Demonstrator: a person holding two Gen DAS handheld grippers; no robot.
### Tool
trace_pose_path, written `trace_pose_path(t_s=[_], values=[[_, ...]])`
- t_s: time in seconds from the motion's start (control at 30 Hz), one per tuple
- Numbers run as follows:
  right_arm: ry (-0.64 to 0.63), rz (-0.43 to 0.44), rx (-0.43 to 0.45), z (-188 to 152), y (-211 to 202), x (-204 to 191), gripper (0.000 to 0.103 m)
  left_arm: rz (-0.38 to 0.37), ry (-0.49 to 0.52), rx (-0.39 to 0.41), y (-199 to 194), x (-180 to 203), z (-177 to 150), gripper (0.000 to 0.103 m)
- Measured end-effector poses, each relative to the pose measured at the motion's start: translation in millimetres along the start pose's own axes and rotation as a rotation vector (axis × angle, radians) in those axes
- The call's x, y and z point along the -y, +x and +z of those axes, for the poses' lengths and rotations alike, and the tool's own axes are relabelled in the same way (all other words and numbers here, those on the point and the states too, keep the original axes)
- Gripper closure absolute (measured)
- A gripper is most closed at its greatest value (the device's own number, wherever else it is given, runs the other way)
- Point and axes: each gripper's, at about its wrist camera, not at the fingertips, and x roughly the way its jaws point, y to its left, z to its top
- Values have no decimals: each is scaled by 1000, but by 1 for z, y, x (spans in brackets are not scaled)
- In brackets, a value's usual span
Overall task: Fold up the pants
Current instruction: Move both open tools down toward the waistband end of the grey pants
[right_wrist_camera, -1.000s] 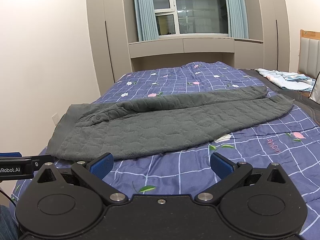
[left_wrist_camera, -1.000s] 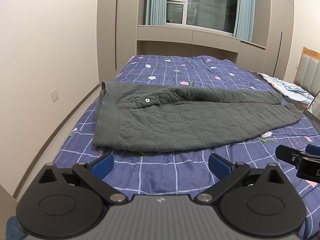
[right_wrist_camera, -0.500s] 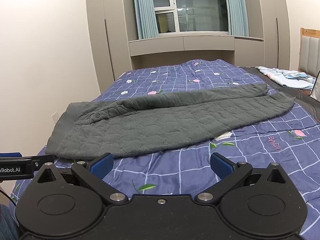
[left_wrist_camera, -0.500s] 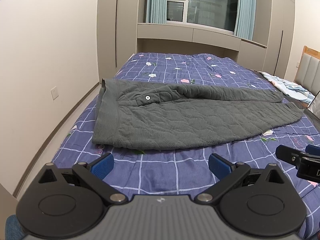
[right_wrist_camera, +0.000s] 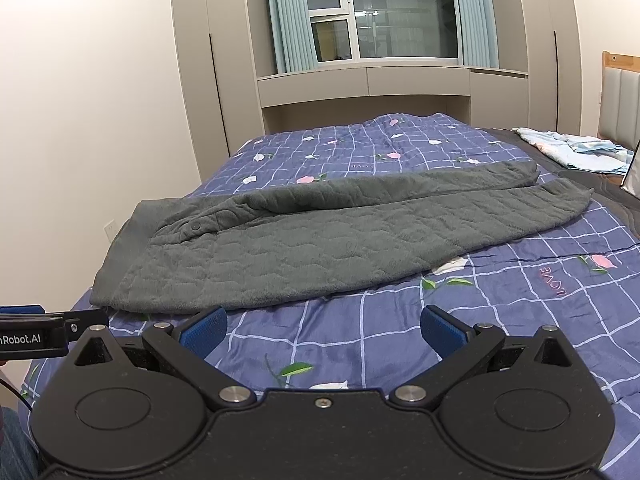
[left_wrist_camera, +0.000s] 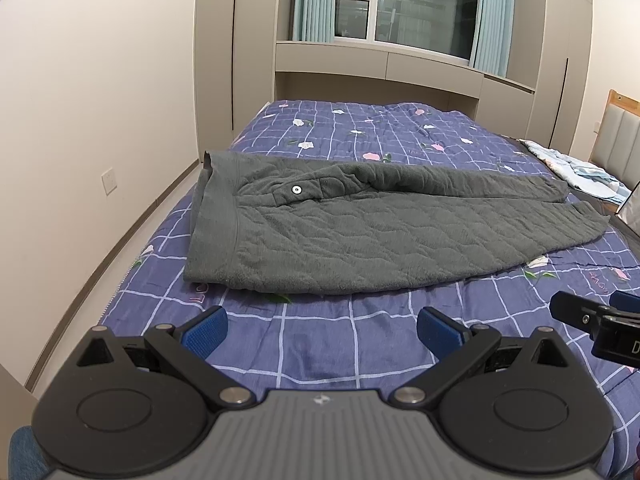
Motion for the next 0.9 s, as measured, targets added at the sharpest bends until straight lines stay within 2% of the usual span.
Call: trace_pose_path(t_s=[0.23, 0.57, 0.9], values=[[0, 0, -24, 0, 4, -2, 0, -2, -3, -24, 4, -1, 1, 0], [-34, -45, -206, 18, 36, -7, 0, -20, -13, -127, 28, -9, 24, 0], [-73, -30, -182, 60, 68, 0, 0, 45, 20, -97, 70, -19, 80, 0]])
